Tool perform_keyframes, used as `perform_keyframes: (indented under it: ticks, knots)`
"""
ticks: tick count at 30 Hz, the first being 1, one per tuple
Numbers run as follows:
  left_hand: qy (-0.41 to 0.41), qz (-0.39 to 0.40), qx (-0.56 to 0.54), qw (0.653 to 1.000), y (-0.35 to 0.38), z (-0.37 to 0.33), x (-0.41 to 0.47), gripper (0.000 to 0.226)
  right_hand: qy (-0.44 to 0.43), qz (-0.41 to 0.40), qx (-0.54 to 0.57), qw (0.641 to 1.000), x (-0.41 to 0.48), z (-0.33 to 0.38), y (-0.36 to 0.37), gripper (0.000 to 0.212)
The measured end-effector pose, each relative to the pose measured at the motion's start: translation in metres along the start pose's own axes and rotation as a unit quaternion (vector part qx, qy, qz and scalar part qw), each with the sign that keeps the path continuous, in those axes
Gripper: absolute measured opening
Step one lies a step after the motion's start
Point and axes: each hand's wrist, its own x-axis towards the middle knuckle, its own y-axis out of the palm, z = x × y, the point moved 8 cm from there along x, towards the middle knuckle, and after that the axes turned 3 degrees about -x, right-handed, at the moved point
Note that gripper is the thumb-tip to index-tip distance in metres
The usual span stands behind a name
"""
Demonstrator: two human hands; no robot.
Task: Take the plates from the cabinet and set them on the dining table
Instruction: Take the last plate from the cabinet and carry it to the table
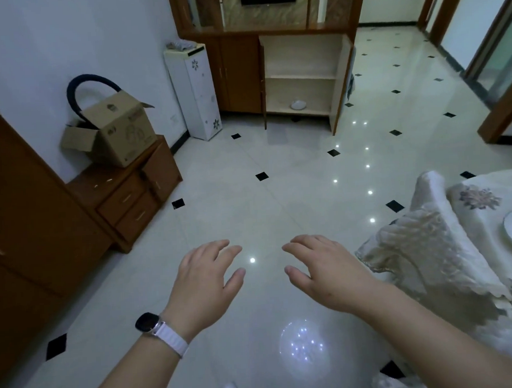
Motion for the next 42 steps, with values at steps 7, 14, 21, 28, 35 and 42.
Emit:
perform_keyframes:
  ticks: [7, 14, 21, 28, 35, 42]
  knots:
    - [0.035, 0.034, -0.022, 0.999, -0.009, 0.110, 0.090, 0.046, 0.061, -0.008, 0.004, 0.998, 0.123, 0.035, 0.002, 0.068]
    - [0.037, 0.019, -0.046, 0.998, -0.034, 0.196, 0.185, 0.051, 0.101, -0.003, -0.017, 0.995, 0.213, 0.051, -0.007, 0.069]
    - [0.058, 0.039, -0.060, 0.996, -0.013, 0.221, 0.251, 0.050, 0.137, 0.000, -0.013, 0.990, 0.275, 0.019, -0.014, 0.065]
    - [0.039, 0.063, -0.047, 0.996, 0.025, 0.251, 0.346, 0.052, 0.128, 0.016, -0.006, 0.992, 0.361, -0.031, -0.015, 0.071]
    - [0.025, 0.067, -0.038, 0.997, 0.048, 0.251, 0.478, 0.057, 0.103, 0.001, 0.006, 0.995, 0.474, -0.109, -0.043, 0.070]
    - [0.035, 0.078, -0.036, 0.996, 0.059, 0.249, 0.559, 0.055, 0.074, -0.015, 0.019, 0.997, 0.555, -0.148, -0.069, 0.059]
